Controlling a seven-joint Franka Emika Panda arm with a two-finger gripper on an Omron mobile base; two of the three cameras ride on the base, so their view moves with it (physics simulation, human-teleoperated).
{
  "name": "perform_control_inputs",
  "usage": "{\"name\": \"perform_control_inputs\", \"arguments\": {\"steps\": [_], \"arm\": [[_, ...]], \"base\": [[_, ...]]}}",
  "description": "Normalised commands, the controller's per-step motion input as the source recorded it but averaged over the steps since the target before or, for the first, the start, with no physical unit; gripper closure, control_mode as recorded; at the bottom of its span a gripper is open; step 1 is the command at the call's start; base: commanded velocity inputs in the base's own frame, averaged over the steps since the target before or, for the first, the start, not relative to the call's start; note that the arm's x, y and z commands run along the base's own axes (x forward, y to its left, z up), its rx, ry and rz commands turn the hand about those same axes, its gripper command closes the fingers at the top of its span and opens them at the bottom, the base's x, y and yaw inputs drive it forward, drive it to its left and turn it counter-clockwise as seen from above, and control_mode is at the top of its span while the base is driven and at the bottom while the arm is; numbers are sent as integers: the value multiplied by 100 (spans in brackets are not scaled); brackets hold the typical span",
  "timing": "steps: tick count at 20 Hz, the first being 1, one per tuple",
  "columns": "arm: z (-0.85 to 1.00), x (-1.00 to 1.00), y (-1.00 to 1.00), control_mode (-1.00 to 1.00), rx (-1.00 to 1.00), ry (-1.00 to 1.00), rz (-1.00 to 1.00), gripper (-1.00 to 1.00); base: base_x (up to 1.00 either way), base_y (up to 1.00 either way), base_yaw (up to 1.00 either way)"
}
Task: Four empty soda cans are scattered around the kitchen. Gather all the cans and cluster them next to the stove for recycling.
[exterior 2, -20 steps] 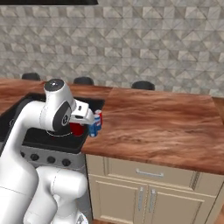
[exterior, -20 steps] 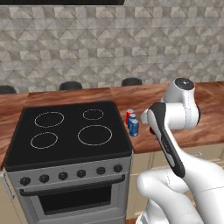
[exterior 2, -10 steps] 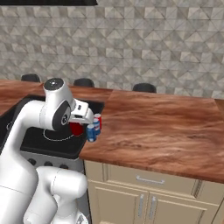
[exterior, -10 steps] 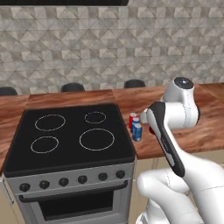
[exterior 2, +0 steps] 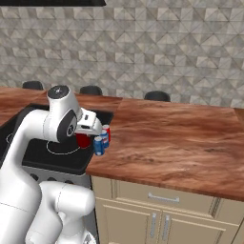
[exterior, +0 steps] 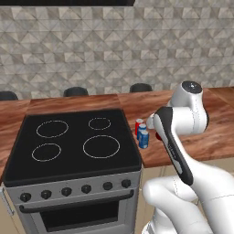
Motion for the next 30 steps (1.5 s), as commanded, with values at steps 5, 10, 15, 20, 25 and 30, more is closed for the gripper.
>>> {"name": "perform_control_inputs", "arguments": {"steps": [5, 10, 15, 20, 25, 30], "arm": [[0, 5, 0, -100, 0, 0, 0, 100], [0, 10, 0, -100, 0, 4, 0, 100], [-8, 0, 0, -100, 0, 7, 0, 100], [-27, 0, 0, -100, 0, 2, 0, 100], [-39, 0, 0, -100, 0, 0, 0, 100], [-34, 0, 1, -100, 0, 0, 0, 100]], "base": [[21, 0, 0], [0, 0, 0], [0, 0, 0], [0, 0, 0], [0, 0, 0], [0, 0, 0]]}}
